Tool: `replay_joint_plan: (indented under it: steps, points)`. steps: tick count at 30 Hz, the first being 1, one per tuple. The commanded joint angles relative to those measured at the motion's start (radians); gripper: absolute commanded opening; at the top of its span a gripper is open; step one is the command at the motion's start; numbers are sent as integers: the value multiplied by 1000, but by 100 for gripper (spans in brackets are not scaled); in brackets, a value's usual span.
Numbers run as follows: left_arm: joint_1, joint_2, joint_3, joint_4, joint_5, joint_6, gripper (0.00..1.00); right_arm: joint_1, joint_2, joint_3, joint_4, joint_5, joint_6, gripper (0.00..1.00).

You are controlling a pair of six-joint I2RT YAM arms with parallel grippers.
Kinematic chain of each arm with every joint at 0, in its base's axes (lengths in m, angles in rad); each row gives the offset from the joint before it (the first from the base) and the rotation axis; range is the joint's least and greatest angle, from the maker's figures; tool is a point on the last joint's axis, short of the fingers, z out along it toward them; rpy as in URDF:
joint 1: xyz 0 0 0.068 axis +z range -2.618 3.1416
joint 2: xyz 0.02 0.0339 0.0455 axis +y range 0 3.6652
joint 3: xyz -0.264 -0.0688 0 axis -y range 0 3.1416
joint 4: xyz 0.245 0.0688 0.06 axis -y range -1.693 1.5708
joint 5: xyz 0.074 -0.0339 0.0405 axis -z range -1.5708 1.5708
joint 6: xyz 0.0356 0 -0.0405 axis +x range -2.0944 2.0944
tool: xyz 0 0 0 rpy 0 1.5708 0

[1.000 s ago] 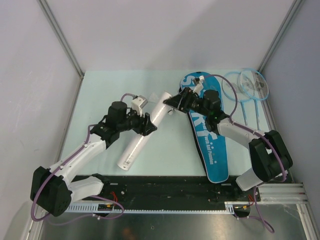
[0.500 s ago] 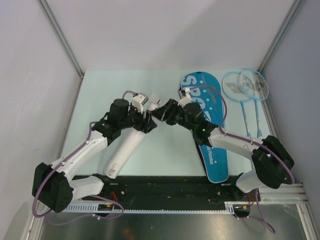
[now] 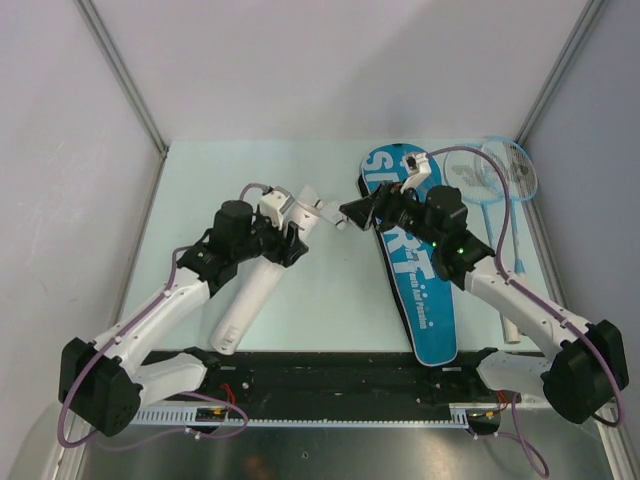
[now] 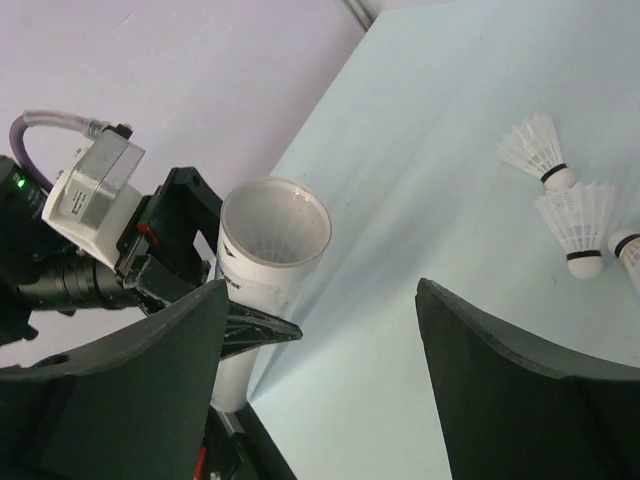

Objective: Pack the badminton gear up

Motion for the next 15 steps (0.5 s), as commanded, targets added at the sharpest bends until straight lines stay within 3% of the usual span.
replay_joint_plan:
  steps: [1,6,15]
  points:
    - [-1,4,102,32,6,109,49,-34,-8,90,-123,-194,-168,75]
    - [-2,111,192,-9,12,210,55,-43,32,165,-125,-280,-176,71]
    - [-30,88,95,52,146,322,46,-53,84,232,-186,-332,-216,70]
